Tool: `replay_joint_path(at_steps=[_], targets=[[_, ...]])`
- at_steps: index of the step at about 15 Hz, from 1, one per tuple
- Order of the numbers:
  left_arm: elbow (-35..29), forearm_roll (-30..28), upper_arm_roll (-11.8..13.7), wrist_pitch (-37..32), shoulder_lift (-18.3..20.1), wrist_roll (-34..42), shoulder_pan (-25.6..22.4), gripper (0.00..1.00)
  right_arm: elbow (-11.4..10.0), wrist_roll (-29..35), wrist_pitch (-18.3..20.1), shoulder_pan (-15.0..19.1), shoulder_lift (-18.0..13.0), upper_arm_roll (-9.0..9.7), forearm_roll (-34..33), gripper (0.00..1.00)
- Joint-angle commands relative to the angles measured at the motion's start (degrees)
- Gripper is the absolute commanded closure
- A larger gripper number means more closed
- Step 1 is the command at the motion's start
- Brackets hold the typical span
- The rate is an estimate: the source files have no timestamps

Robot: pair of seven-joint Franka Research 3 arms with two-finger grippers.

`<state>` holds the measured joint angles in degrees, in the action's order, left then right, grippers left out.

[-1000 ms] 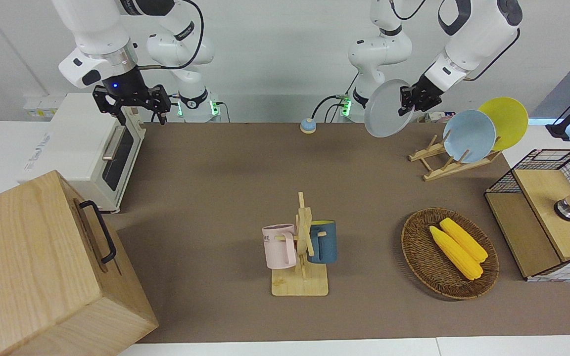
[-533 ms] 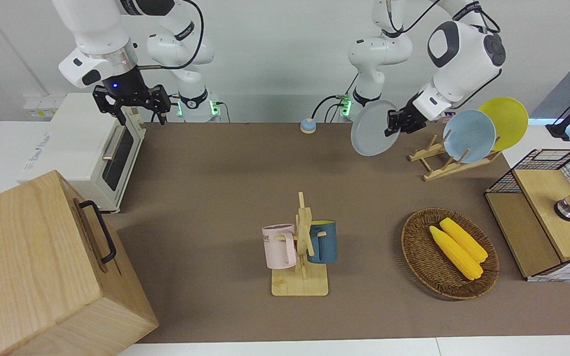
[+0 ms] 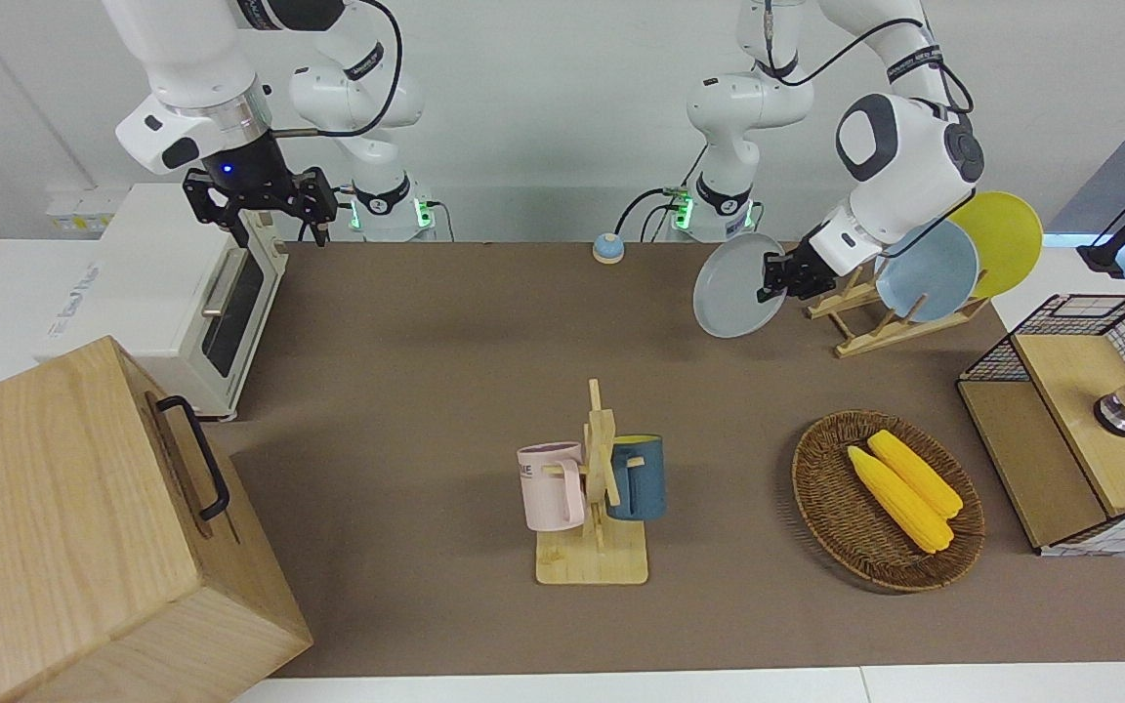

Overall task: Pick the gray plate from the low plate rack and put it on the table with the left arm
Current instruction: 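Lower the gray plate flat onto the table beside the rack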

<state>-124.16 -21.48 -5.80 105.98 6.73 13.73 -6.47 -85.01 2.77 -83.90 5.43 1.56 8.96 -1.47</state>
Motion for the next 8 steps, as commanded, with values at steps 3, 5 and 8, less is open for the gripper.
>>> replay_joint_path(at_steps=[3,5,8], targets=[[-4.68,-1.11,0.53,6.07,-1.19,7.18,-0.82,1.0,0.37,0.22,0.05,-0.42,0.02,-0.34,0.15,0.017],[-6.0,-1.98,0.53,8.35,-1.98,9.03,-1.0,1.0,0.37,0.22,0.05,-0.42,0.02,-0.34,0.15,0.017],[-7.93,-3.92,0.53,11.43,-2.86,11.23,-1.09,1.0,0.37,0.22,0.05,-0.42,0.11,-0.34,0.15,0.017]])
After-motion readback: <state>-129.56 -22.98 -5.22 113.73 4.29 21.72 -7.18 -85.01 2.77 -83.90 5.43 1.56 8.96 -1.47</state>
